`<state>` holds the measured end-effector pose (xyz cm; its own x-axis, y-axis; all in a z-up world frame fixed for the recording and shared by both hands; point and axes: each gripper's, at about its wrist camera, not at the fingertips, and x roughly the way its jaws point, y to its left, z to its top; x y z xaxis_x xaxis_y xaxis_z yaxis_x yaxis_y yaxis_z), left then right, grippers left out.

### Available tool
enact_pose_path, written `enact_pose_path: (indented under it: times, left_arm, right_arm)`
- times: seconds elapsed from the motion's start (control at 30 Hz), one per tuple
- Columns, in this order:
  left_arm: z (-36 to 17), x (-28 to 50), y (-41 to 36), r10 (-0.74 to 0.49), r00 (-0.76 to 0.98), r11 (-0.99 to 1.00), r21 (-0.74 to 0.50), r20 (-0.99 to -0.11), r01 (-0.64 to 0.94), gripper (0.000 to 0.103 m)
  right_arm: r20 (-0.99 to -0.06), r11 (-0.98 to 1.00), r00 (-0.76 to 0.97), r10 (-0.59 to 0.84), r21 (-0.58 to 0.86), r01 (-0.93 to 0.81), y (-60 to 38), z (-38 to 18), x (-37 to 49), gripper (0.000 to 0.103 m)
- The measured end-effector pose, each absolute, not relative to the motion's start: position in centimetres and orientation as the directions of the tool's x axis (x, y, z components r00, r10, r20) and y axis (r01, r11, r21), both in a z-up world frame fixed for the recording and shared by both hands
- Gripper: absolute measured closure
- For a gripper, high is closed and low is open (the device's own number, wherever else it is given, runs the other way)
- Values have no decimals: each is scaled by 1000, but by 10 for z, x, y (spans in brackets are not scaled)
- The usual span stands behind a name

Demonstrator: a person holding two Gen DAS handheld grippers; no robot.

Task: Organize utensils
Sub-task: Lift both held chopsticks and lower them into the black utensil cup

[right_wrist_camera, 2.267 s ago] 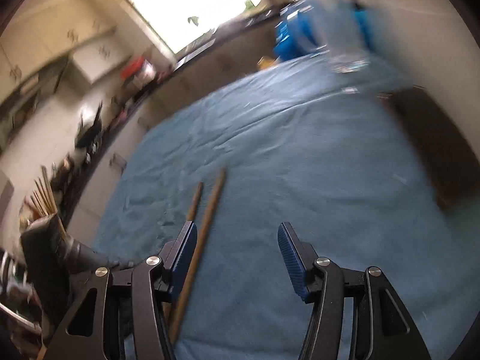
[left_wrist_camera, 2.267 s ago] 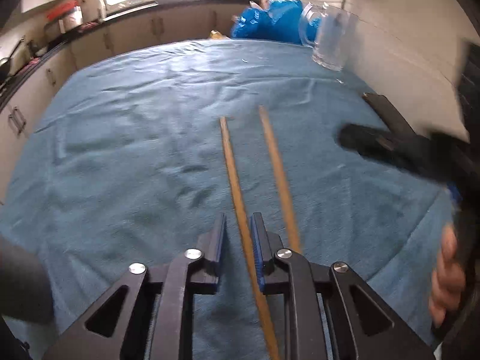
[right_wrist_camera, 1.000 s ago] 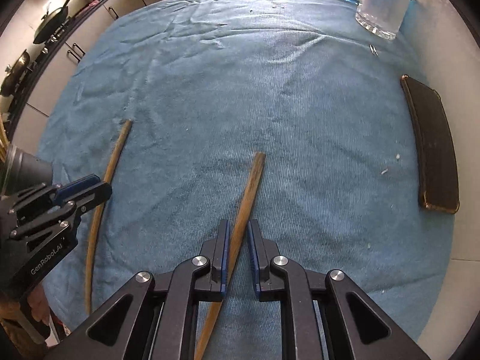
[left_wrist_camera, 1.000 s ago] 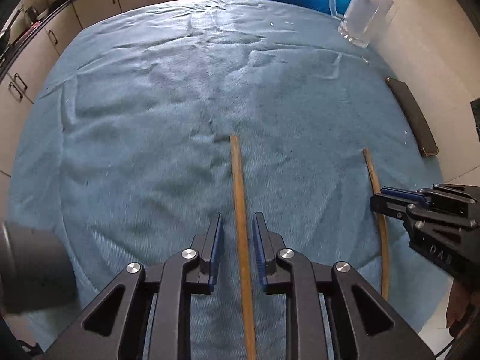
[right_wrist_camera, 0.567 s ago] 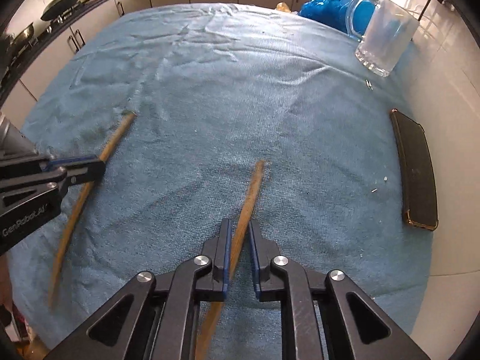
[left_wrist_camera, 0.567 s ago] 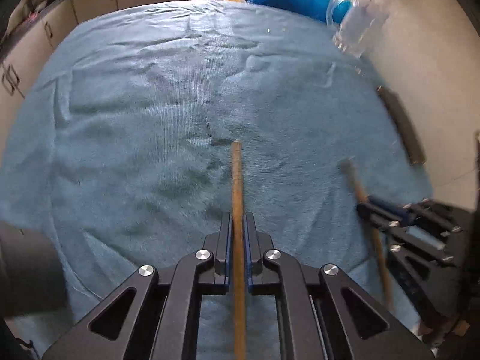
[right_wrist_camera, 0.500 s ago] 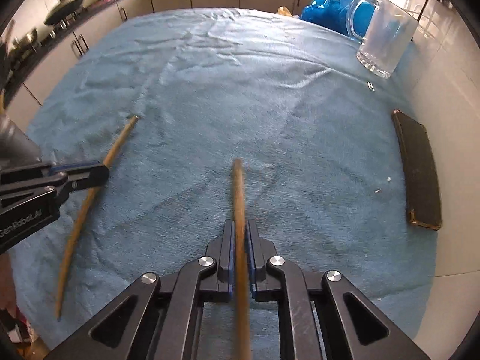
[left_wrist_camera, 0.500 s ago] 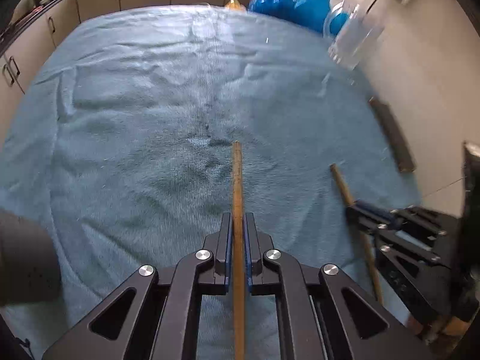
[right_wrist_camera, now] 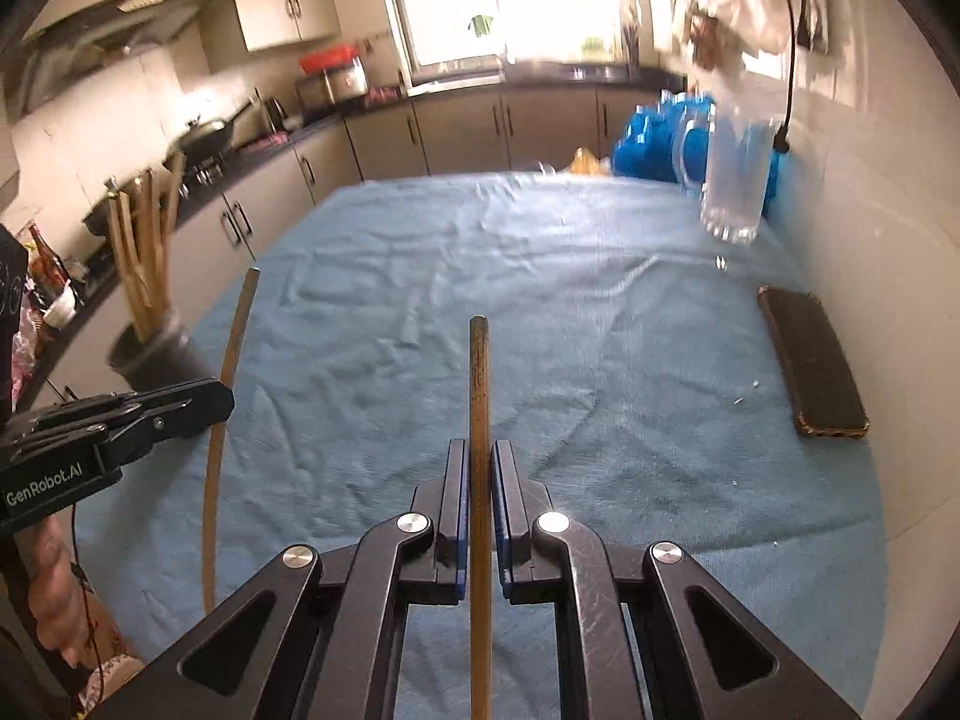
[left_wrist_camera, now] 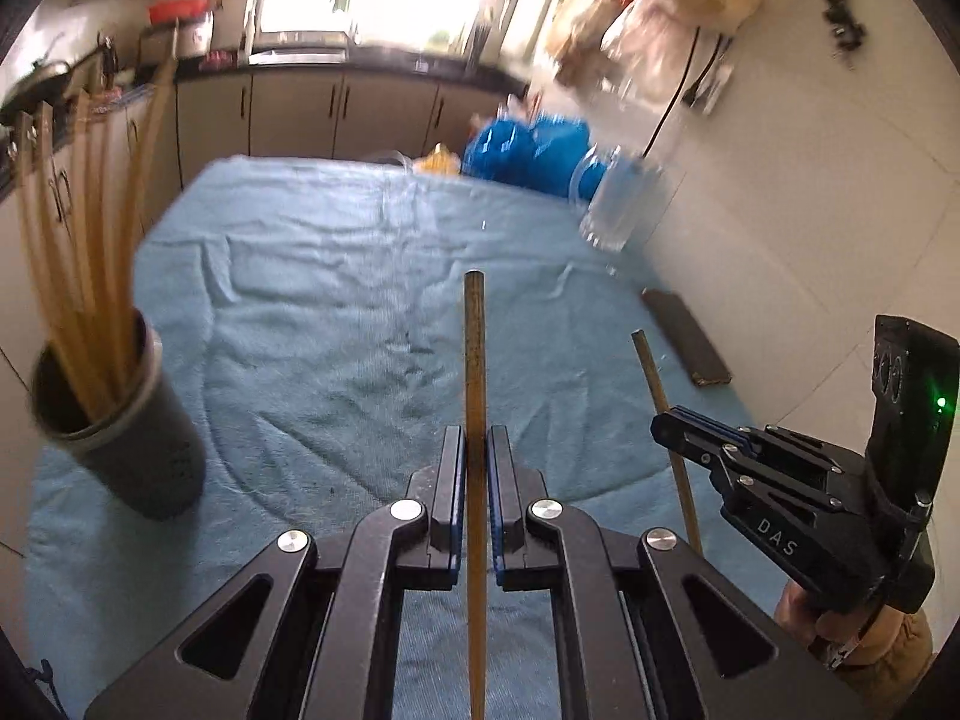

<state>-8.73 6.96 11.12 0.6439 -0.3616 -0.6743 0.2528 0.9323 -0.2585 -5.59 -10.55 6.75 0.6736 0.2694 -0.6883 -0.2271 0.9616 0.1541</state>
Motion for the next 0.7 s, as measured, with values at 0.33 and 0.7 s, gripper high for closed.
enact_pose_path:
  times: [0.33, 0.7]
  left_arm:
    - [164, -145, 117, -388, 771, 916, -307, -504, 260, 97]
    - [232, -179, 194, -314, 888, 926, -314, -336, 209, 97]
  right_arm:
    - [-536, 952, 787, 307, 166, -258, -87, 120, -94, 96]
    - [-414, 908, 808, 419, 216, -360, -30, 162, -68, 96]
